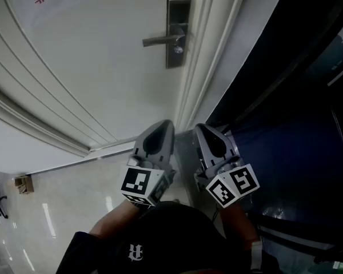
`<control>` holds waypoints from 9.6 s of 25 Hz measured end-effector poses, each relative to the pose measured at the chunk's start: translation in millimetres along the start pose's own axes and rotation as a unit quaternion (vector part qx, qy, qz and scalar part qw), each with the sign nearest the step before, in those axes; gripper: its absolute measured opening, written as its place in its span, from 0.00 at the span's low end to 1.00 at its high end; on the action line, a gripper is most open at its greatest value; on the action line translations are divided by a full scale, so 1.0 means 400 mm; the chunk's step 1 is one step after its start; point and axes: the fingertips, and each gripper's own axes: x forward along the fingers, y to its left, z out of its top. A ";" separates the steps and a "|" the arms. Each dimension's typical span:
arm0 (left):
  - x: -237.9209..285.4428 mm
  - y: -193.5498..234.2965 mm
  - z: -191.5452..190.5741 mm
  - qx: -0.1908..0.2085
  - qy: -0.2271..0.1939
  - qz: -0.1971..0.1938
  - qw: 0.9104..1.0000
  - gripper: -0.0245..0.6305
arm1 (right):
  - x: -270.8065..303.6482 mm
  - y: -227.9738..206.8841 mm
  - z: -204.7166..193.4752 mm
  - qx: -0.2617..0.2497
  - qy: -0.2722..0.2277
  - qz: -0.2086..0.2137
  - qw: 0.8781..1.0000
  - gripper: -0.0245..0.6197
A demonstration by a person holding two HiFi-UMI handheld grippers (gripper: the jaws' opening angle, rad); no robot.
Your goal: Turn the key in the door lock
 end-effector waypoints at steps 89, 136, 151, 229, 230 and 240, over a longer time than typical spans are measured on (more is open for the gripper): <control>0.626 0.269 -0.042 0.740 0.170 0.105 0.642 0.09 | 0.367 -0.376 0.126 0.136 -0.051 0.083 0.986 0.06; 0.517 0.247 -0.002 0.224 0.054 0.072 0.970 0.14 | 0.390 -0.346 0.133 0.095 -0.043 0.070 0.992 0.06; 0.572 0.305 -0.012 -0.355 -0.021 0.021 0.934 0.14 | 0.389 -0.365 0.129 0.101 -0.037 0.073 0.991 0.06; 0.617 0.280 -0.043 0.733 0.199 0.093 0.644 0.07 | 0.376 -0.402 0.087 0.158 -0.020 0.108 0.981 0.06; 0.616 0.280 -0.044 0.744 0.202 0.090 0.631 0.07 | 0.378 -0.400 0.086 0.157 -0.020 0.108 0.981 0.06; 0.619 0.274 -0.040 0.795 0.190 0.065 0.572 0.06 | 0.385 -0.388 0.082 0.152 -0.014 0.109 0.982 0.06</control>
